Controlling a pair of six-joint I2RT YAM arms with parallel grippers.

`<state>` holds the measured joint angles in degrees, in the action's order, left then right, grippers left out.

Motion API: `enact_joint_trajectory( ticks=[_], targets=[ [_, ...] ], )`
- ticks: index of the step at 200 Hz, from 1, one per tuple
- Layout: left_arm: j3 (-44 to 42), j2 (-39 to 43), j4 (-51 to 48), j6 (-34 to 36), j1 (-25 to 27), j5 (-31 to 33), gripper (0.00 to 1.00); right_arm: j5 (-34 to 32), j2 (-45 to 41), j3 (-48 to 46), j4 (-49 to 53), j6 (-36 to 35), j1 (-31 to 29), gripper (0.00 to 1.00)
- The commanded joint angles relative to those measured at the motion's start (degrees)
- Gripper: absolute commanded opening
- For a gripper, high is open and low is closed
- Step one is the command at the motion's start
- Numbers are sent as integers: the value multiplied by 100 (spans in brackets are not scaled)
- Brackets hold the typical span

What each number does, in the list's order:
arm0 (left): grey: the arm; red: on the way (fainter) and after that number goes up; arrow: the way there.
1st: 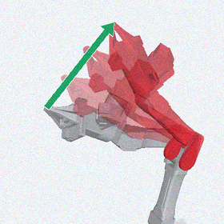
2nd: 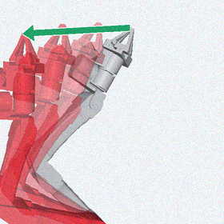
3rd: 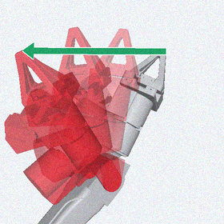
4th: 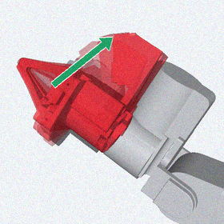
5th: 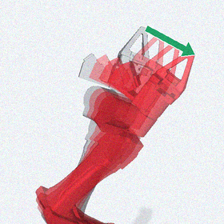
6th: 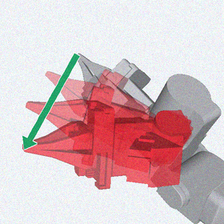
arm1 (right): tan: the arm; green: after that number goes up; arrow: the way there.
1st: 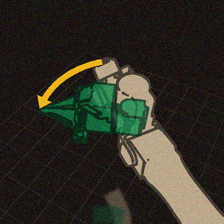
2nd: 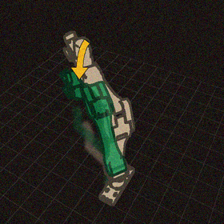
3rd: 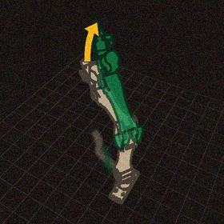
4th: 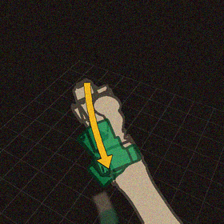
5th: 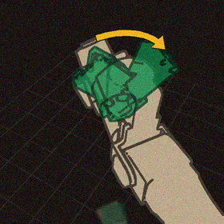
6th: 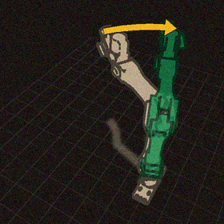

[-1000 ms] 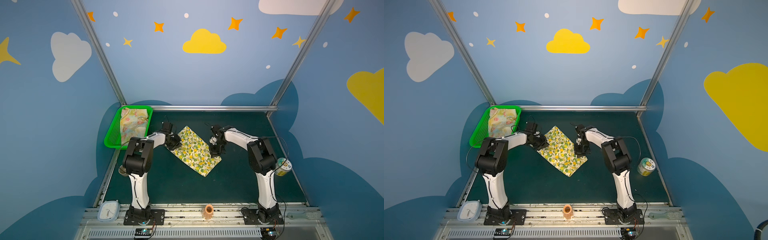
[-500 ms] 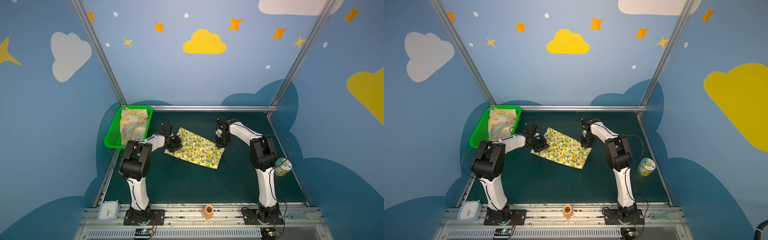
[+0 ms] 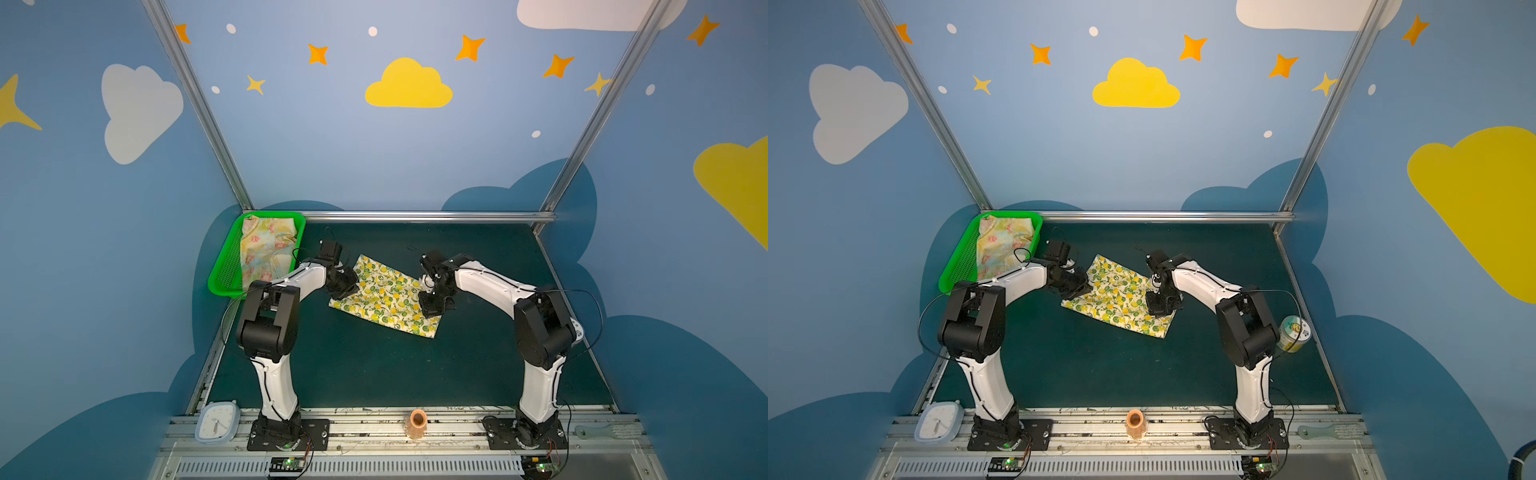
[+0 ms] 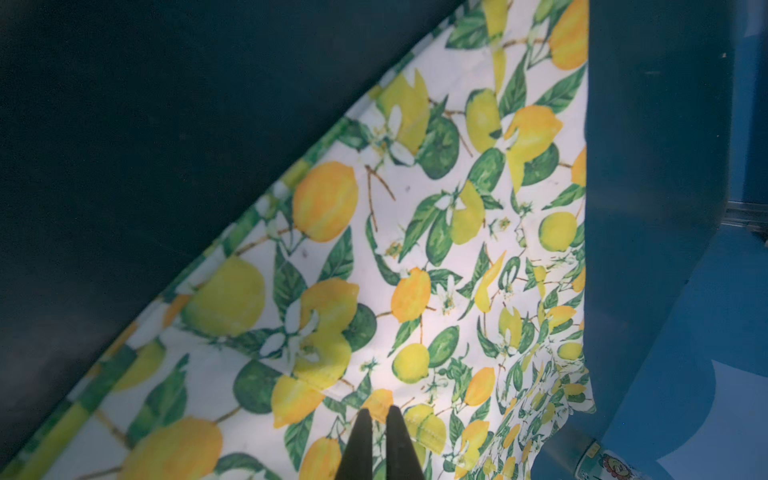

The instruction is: Fold and stack the skirts

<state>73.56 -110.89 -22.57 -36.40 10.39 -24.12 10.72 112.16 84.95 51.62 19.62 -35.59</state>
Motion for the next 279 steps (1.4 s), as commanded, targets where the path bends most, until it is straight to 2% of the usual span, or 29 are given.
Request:
enact_joint_trajectory(
  ticks=[1,75,98,165,199,237,279],
  targets=[
    [-133,-168,-130,41,-27,143,10,63,166,-68,-263,200,-12,0],
    [-649,-179,-148,-225,-55,369,5,-16,798,-20,-172,68,154,0],
    [-911,-45,-109,-323,-48,398,4,-254,981,142,-36,-36,252,0],
    [-2171,869,158,-833,138,499,4,-967,1194,726,462,-426,491,0],
    [-2748,1459,209,-1094,370,630,4,-1068,1071,910,603,-530,510,0],
    [-2626,1983,-114,-1019,534,787,5,-458,438,672,570,-448,510,0],
    [-1830,1992,-427,-602,858,900,7,-169,81,128,247,-259,534,0]
  ],
)
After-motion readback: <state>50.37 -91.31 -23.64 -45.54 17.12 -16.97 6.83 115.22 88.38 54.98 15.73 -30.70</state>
